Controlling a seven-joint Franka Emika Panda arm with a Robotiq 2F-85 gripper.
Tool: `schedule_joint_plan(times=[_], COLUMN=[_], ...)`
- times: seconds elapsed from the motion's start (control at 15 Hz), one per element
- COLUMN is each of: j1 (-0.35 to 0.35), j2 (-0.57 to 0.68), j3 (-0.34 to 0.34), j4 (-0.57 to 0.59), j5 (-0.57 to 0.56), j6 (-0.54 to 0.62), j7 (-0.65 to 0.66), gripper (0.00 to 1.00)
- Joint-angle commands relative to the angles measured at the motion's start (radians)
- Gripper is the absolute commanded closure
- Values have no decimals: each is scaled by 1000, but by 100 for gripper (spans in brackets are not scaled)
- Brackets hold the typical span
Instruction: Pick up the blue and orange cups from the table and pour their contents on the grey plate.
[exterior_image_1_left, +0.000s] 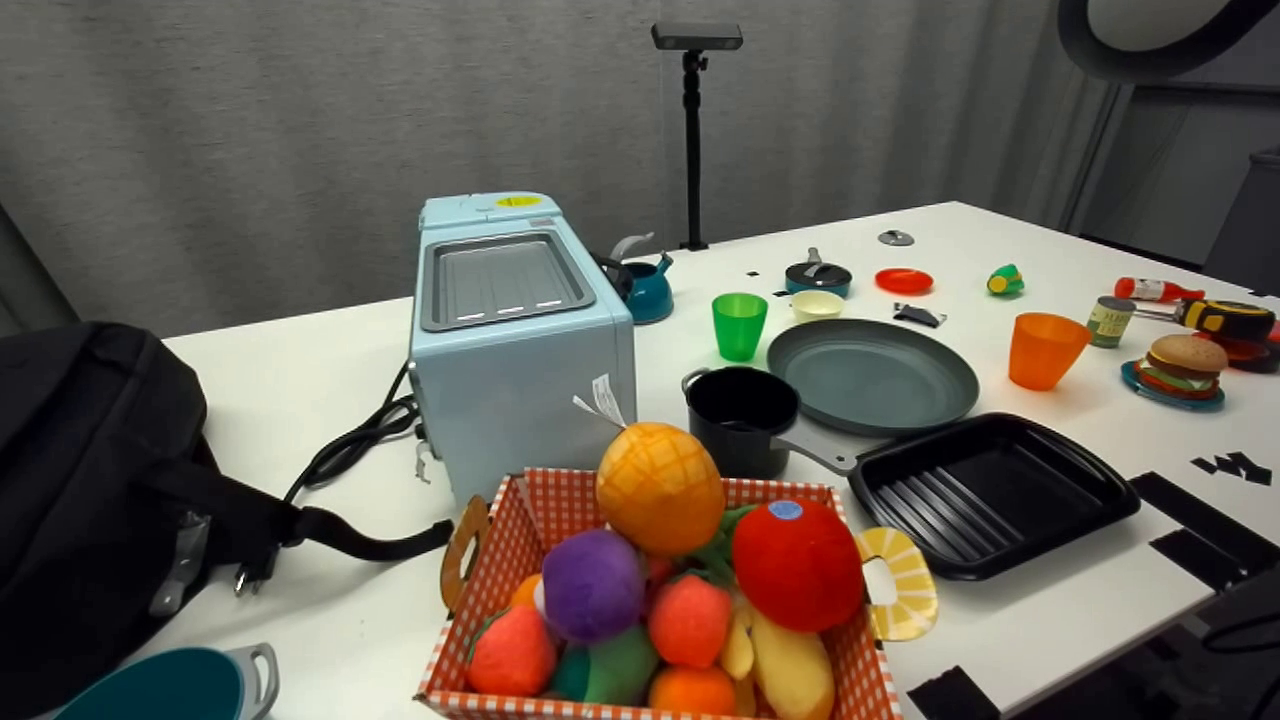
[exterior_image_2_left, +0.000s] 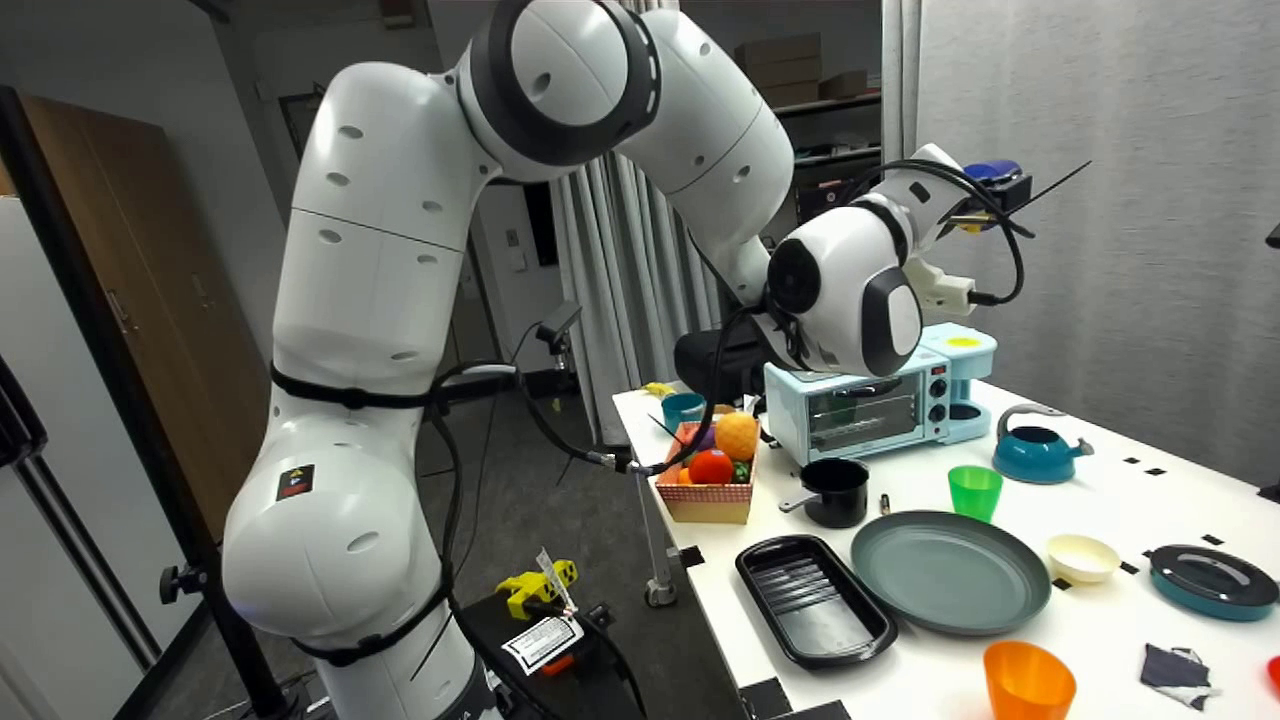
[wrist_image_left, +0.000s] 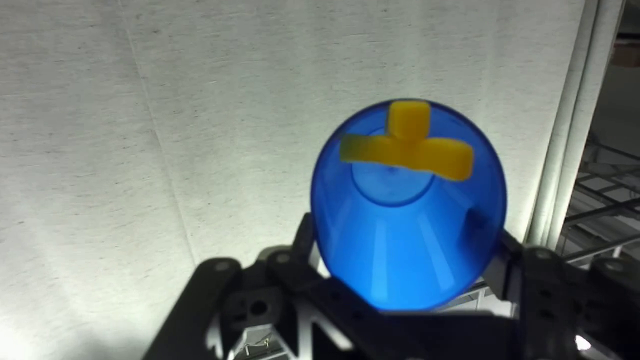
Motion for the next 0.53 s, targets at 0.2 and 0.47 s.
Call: schedule_joint_plan(times=[0.2,0.47], j1=[-21,-20], j2=[10,15], j3=[25,22], j4=[67,51], j5=[6,40], j6=[32,31], j7=[-1,-15], gripper=[50,50])
